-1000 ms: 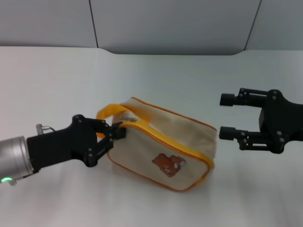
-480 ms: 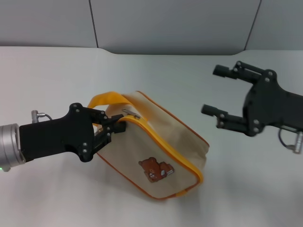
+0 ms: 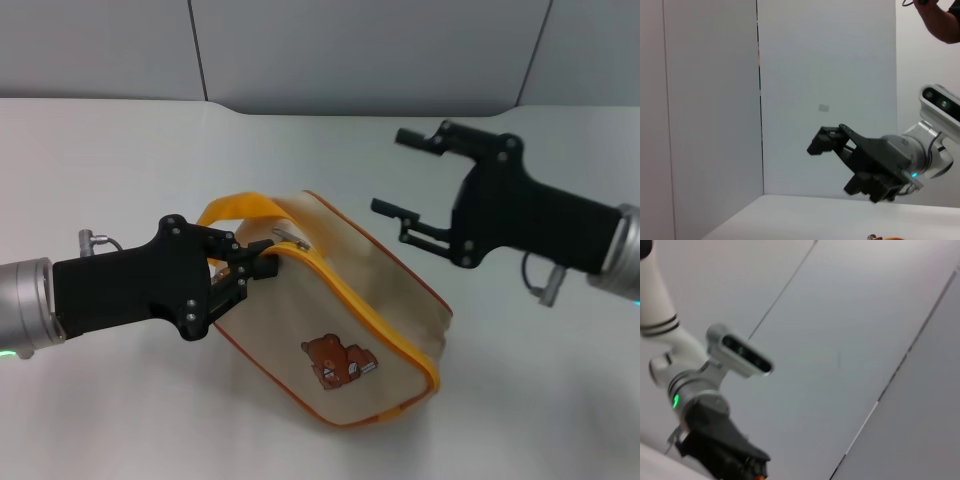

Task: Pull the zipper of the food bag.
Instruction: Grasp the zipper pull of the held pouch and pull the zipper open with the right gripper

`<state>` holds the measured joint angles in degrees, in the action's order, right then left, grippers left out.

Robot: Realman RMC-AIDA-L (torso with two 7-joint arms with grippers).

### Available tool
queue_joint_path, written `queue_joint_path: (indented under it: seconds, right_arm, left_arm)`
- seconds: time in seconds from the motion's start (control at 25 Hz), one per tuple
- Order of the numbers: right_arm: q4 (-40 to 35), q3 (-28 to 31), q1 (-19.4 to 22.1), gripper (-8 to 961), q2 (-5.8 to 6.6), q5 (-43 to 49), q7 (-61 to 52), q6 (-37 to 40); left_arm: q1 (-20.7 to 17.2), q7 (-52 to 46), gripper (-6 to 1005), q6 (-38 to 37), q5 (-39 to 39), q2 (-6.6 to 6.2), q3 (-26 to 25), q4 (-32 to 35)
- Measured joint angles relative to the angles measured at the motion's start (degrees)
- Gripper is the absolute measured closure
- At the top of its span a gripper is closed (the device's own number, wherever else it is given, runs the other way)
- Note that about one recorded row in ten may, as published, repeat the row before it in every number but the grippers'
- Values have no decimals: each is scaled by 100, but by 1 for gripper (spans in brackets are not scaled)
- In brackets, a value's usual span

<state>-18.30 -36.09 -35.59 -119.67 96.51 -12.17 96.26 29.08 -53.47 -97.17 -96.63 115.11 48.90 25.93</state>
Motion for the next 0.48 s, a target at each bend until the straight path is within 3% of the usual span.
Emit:
queue_joint_path:
  seconds: [0.2, 0.48]
  right_arm:
    - [410, -169, -177, 391, -10, 2, 952, -234]
    - [523, -290, -305, 593, -12, 36, 1383, -321]
  left_arm:
    - [26, -1, 939, 7, 0, 40, -8, -3]
    - [40, -4, 938, 16, 0, 50, -21, 0]
